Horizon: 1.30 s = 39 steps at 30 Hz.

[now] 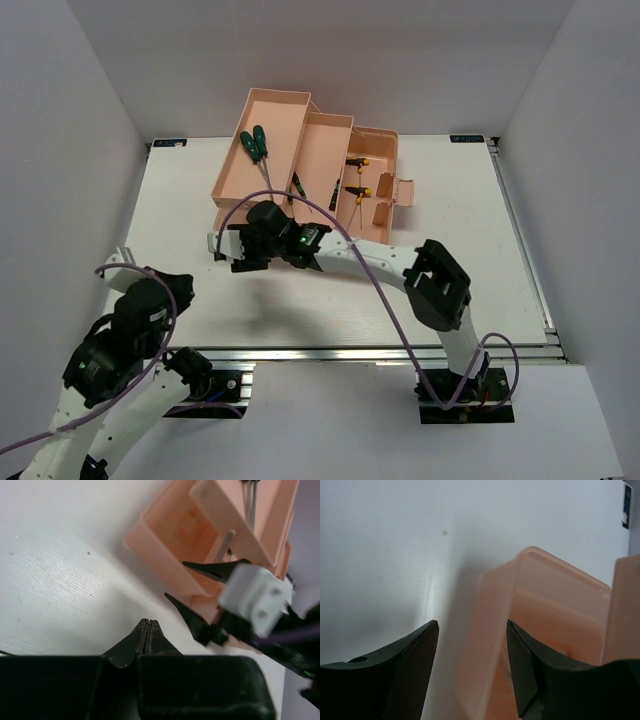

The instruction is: Sort the tools into containers

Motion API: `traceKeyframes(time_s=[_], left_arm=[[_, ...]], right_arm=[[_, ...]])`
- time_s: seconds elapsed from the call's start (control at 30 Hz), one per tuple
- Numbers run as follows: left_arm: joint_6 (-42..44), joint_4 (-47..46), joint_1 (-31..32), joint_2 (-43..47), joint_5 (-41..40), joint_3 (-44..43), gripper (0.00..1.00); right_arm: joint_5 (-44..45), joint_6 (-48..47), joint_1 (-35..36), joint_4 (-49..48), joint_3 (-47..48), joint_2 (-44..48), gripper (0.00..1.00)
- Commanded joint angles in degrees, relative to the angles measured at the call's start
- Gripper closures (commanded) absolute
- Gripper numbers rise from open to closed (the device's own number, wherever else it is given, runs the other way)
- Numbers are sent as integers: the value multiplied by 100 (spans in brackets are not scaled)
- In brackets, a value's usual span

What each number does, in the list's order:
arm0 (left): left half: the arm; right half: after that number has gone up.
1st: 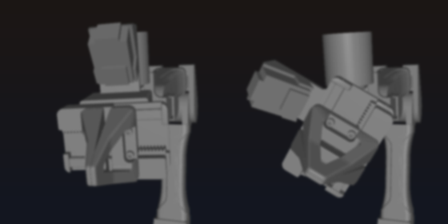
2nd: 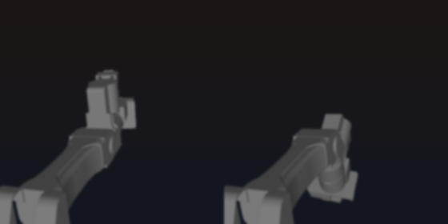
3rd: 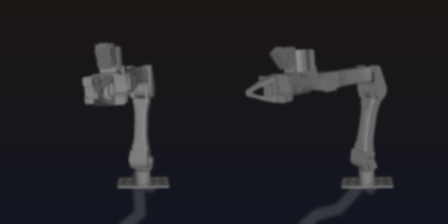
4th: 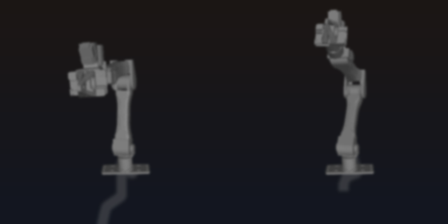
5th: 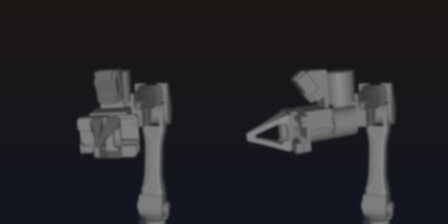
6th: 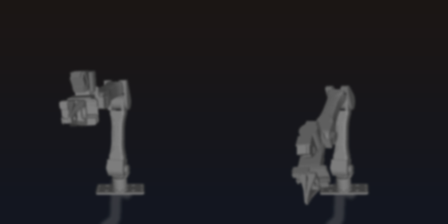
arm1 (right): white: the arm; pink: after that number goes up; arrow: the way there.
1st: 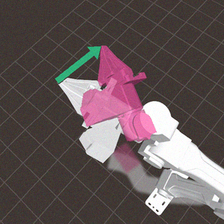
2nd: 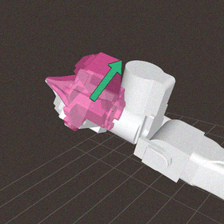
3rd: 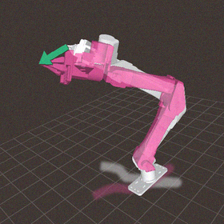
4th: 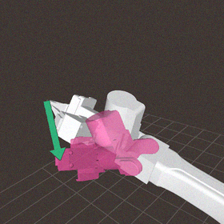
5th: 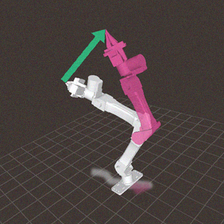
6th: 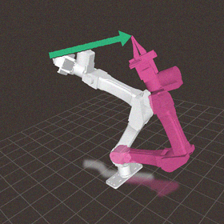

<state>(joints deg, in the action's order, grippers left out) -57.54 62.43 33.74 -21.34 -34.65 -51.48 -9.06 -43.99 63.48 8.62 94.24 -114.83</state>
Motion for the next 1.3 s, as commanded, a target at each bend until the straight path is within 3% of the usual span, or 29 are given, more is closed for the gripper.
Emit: traceKeyframes(time_s=[0.0, 0.2, 0.33, 0.43, 0.57, 0.67, 0.9, 1.07, 1.27], left_arm=[[-223, 734, -16, 183, -445, -467, 89], [-258, 1025, -16, 350, -499, -635, 78], [-354, 990, -16, 464, -411, -503, 76], [-477, 780, -16, 535, -227, -214, 75], [-767, 245, -16, 701, 291, 838, 71], [-1066, -291, -16, 833, 599, 1446, 70], [-1593, -1452, -16, 905, 1600, 2817, 69], [-1603, -2120, -16, 395, 1953, 3144, 65], [-1646, -3060, -16, -167, 2279, 3522, 63]], right_arm=[[879, 198, -29, -537, 786, -397, 37], [1362, -135, -20, -28, 1764, -1418, 36], [1600, -312, 6, 201, 2098, -1867, 39], [1504, -304, 6, 429, 2090, -1903, 51], [1259, -128, -20, 491, 1731, -1605, 87], [1082, 283, -99, 588, 1730, -1324, 100], [265, 1286, -398, 70, 1107, 203, 100], [-86, 1779, -618, -1130, -158, 1285, 100], [-692, 2184, -715, -1916, -1519, 2420, 100]])
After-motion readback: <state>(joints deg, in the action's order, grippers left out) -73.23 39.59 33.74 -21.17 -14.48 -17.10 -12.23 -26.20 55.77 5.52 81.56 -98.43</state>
